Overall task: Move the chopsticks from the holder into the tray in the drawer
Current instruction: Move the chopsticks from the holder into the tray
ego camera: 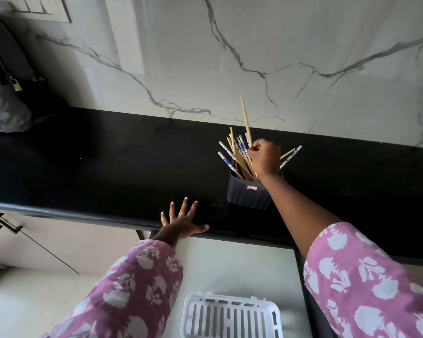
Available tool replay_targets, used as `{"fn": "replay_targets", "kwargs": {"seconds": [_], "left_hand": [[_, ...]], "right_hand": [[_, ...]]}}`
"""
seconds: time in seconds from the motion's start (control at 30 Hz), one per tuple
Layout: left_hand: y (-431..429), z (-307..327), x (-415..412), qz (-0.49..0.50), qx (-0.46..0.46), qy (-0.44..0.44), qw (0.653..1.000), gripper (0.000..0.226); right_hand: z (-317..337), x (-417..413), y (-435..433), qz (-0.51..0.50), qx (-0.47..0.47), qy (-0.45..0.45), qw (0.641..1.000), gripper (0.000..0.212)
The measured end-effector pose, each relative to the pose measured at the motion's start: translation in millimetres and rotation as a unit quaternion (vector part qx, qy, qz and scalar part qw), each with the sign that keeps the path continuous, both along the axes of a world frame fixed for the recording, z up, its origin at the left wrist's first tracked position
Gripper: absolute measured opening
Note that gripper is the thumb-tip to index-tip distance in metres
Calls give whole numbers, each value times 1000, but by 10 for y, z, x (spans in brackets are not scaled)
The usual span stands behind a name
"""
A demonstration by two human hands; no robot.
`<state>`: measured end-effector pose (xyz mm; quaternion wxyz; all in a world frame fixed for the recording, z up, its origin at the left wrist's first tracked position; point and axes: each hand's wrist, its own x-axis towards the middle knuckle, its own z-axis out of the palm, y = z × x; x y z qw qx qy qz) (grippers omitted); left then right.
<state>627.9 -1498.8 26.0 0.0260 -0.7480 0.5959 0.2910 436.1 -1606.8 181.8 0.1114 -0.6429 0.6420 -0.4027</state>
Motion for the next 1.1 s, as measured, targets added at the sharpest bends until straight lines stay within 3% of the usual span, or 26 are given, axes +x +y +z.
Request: {"fn": "replay_targets", "kwargs": {"seconds": [0.17, 0.33, 0.57, 0.77, 0.9, 1.0, 1.1], "left_hand": [[17, 2, -27, 6, -9, -9, 1000, 93], [51, 1, -23, 9, -23, -5, 1000, 92], [134, 4, -37, 0, -62, -27, 998, 89], [131, -26, -24, -3, -76, -24, 997, 88], [102, -67, -7, -3, -82, -24, 996, 86], [90, -85, 3, -6, -86, -26, 996, 86], [100, -74, 1, -12, -90, -31, 995, 86]], "right_hand": [[304, -251, 130, 2, -26, -150, 988, 16], [487, -411, 471, 48, -23, -361, 931, 5], [373, -408, 1167, 181, 39, -395, 900, 17], [-571, -332, 1653, 220, 160, -250, 929, 9], [-1300, -352, 1935, 249, 222, -81, 939, 6], [-1732, -388, 2161, 268, 275, 109, 917, 11], [-2006, -468, 2335, 286, 340, 216, 869, 9]]}}
